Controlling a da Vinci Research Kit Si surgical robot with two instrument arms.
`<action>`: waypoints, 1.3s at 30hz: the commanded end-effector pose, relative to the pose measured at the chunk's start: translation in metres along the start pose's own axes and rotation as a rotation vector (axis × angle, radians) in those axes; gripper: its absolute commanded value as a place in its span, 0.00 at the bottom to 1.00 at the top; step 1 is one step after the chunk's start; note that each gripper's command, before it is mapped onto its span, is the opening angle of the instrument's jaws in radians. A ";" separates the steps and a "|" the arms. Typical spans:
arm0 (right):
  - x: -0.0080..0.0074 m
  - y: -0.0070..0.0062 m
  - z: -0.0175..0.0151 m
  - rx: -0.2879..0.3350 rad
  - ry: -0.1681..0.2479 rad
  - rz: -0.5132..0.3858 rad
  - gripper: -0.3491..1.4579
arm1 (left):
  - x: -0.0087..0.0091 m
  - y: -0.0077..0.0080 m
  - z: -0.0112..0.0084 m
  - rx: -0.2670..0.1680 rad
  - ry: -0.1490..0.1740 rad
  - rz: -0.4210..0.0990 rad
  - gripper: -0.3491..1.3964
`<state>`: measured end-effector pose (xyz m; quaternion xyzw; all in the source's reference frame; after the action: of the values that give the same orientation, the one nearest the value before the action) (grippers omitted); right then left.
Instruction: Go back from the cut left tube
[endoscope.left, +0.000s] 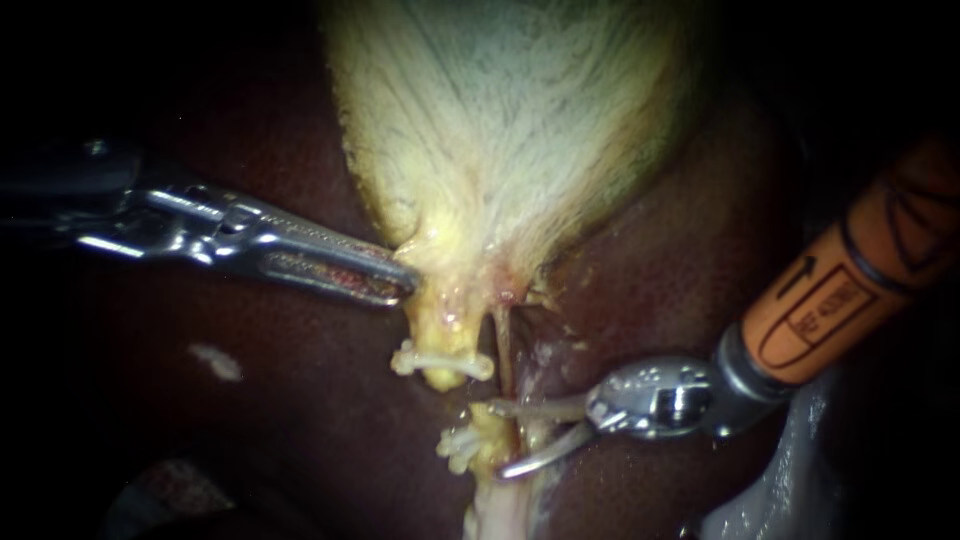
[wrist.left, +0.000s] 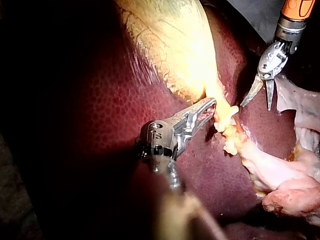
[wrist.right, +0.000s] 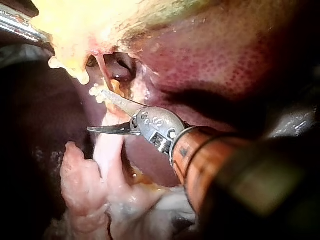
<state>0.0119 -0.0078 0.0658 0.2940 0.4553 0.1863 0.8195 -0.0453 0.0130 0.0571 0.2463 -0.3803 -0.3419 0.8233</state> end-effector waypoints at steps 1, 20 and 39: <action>0.0002 0.0002 -0.0007 -0.021 0.004 -0.022 0.80 | 0.0000 0.0000 0.0000 -0.001 0.001 0.000 0.00; 0.0018 0.0024 -0.0066 -0.204 0.006 -0.268 0.95 | 0.0002 -0.0001 0.0003 -0.003 0.000 0.001 0.00; 0.0015 0.0025 -0.0068 -0.203 0.006 -0.269 0.96 | 0.0056 0.0007 0.0084 -0.025 0.029 0.032 0.00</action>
<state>0.0068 -0.0030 0.0636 0.1456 0.4717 0.1204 0.8613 -0.0490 0.0080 0.0650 0.2344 -0.3682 -0.3308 0.8367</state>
